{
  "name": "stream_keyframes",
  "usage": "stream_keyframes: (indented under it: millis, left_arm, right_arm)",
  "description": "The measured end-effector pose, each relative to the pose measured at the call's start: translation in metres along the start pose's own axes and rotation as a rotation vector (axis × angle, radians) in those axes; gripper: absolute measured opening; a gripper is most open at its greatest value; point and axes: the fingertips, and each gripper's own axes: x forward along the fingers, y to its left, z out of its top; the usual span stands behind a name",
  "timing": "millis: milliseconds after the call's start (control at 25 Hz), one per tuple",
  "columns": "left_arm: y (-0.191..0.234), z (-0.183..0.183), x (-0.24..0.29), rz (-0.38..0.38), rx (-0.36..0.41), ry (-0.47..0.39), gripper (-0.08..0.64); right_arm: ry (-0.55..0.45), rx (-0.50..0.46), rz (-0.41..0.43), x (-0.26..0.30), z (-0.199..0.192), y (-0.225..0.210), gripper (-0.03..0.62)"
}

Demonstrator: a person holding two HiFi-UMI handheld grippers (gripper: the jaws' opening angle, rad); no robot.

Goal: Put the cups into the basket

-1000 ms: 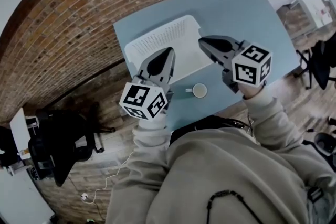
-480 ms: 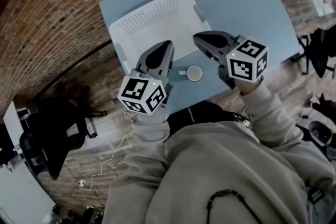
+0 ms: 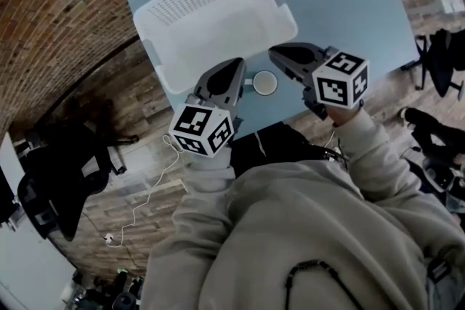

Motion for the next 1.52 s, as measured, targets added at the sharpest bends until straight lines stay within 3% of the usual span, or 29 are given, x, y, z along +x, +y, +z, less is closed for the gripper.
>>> stream_keyframes:
  millis: [640,920,1320,1520]
  left_arm:
    - [0.015,-0.095,0.009,0.017,-0.072,0.143,-0.003]
    - [0.02,-0.119,0.012,0.023,-0.088,0.177,-0.003]
    - [0.025,-0.145,0.01,0.029,-0.125,0.21,-0.003]
    - [0.037,-0.155,0.001,0.053,-0.138,0.224,-0.003]
  right_arm:
    - [0.123,0.077,-0.05,0.02,-0.077,-0.034,0.008]
    - [0.248,0.096,-0.053,0.028,-0.119,-0.043,0.011]
    - [0.365,0.167,-0.108,0.035,-0.168,-0.07,0.229]
    - [0.391,0.184,-0.118,0.042,-0.181,-0.078,0.239]
